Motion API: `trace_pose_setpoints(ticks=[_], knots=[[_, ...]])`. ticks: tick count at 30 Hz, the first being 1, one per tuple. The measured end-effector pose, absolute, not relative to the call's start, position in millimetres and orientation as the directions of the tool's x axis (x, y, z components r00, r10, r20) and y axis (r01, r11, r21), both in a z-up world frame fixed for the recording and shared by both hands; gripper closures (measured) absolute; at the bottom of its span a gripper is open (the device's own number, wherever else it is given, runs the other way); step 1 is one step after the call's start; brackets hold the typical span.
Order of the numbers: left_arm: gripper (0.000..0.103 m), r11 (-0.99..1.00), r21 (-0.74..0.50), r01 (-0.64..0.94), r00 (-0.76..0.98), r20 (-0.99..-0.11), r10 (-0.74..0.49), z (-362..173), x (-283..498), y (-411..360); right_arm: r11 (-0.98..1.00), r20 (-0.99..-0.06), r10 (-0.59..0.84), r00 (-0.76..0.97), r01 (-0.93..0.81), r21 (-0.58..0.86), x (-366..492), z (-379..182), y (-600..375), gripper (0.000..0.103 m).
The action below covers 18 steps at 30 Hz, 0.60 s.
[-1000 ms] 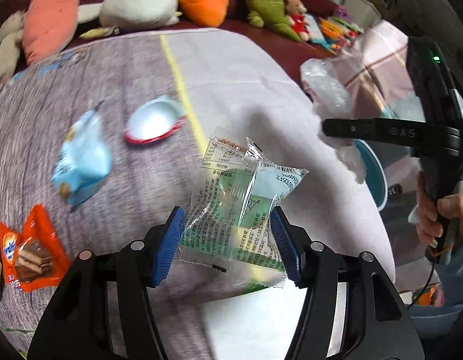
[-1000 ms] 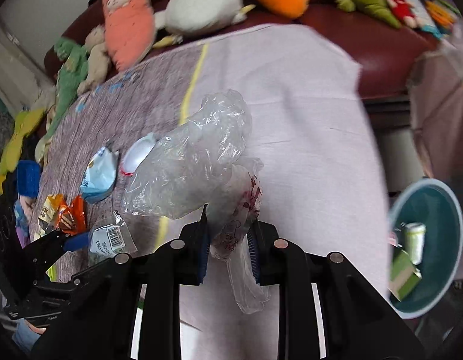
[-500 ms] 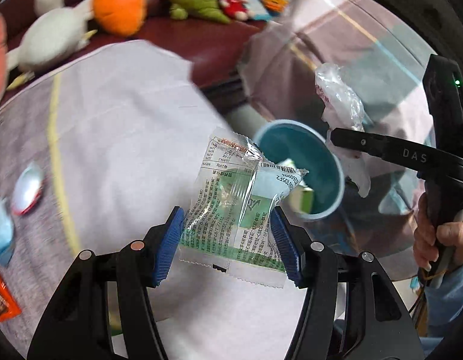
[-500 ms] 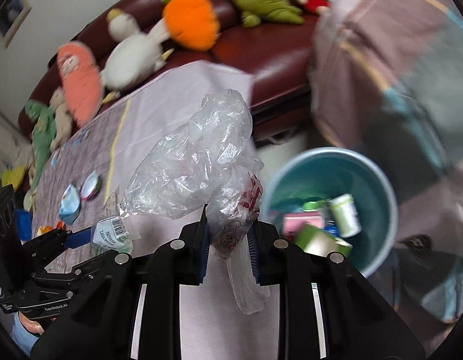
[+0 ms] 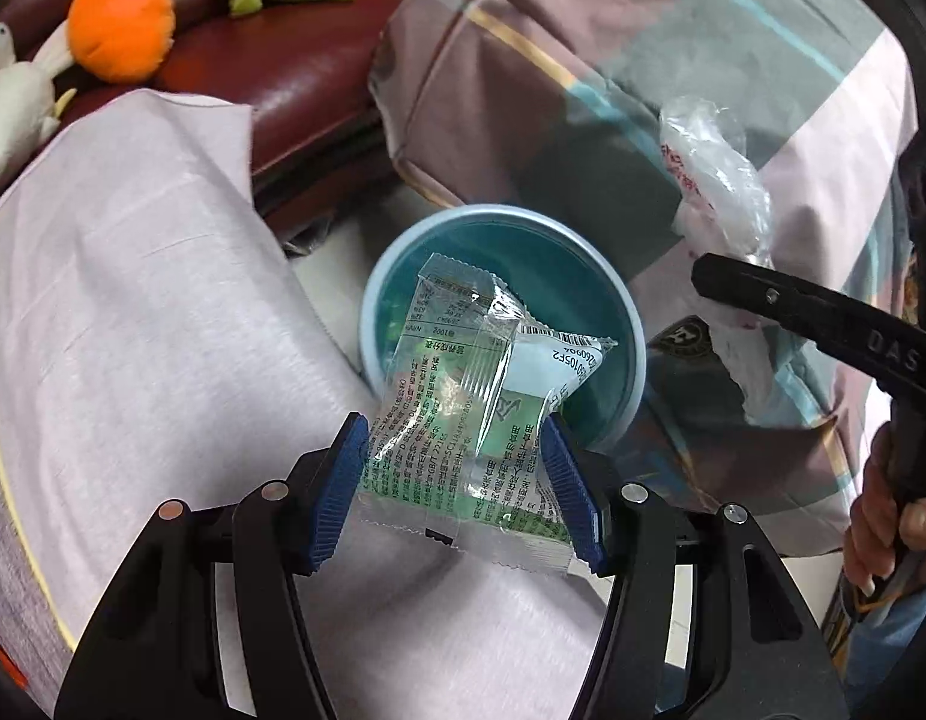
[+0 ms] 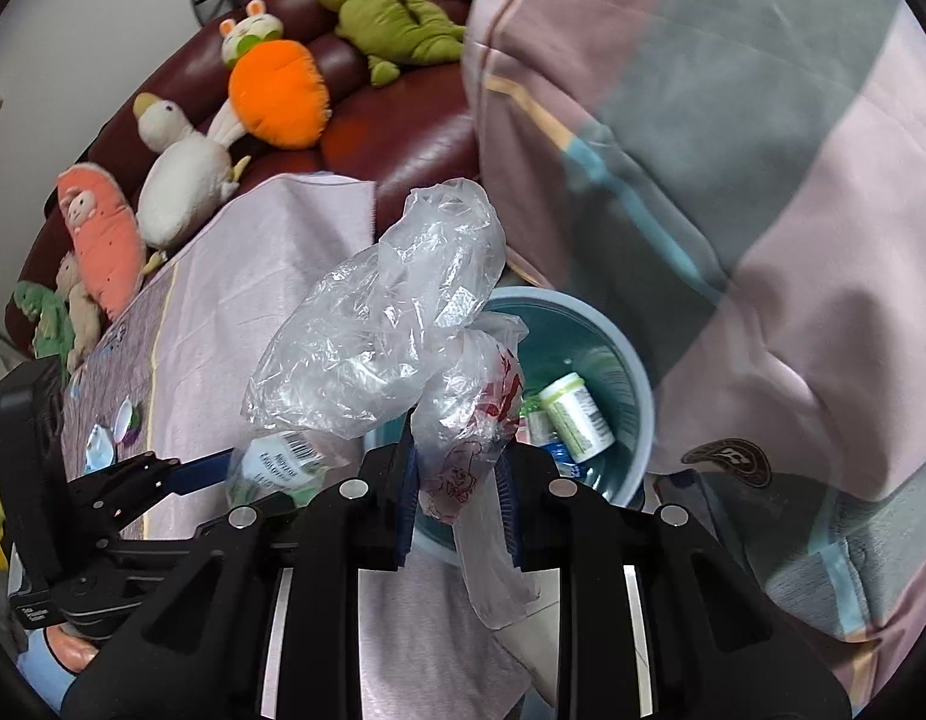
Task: Collect trash
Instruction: 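Carry the packet and plastic bag over the teal bin and open both tools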
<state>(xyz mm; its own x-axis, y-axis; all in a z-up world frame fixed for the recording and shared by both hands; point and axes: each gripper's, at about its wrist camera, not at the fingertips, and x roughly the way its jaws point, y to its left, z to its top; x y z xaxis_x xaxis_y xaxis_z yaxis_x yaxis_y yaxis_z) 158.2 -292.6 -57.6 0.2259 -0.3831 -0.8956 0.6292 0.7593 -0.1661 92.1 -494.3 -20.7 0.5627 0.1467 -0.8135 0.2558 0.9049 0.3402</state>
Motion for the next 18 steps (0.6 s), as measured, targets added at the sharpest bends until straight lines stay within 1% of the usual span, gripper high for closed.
trace_pose_setpoints(ticks=[6,15,18], knots=[[0.042,0.753,-0.163,0.637,0.202,-0.908,-0.367,-73.4,170.0,-316.2,0.896,-0.827,0.149,0.543,0.280,0.345,95.8,-35.4,-511.3,0.081],[0.042,0.764,-0.169,0.623,0.183,-0.917,-0.353,-91.4,186.5,-332.0,0.891,-0.830,0.147,0.538,0.292,0.347,101.3,-41.9,-525.0,0.081],[0.039,0.772,-0.173,0.611,0.183,-0.918,-0.351,-93.9,191.9,-334.1,0.892,-0.833,0.143,0.535,0.295,0.343,103.4,-42.6,-526.9,0.081]])
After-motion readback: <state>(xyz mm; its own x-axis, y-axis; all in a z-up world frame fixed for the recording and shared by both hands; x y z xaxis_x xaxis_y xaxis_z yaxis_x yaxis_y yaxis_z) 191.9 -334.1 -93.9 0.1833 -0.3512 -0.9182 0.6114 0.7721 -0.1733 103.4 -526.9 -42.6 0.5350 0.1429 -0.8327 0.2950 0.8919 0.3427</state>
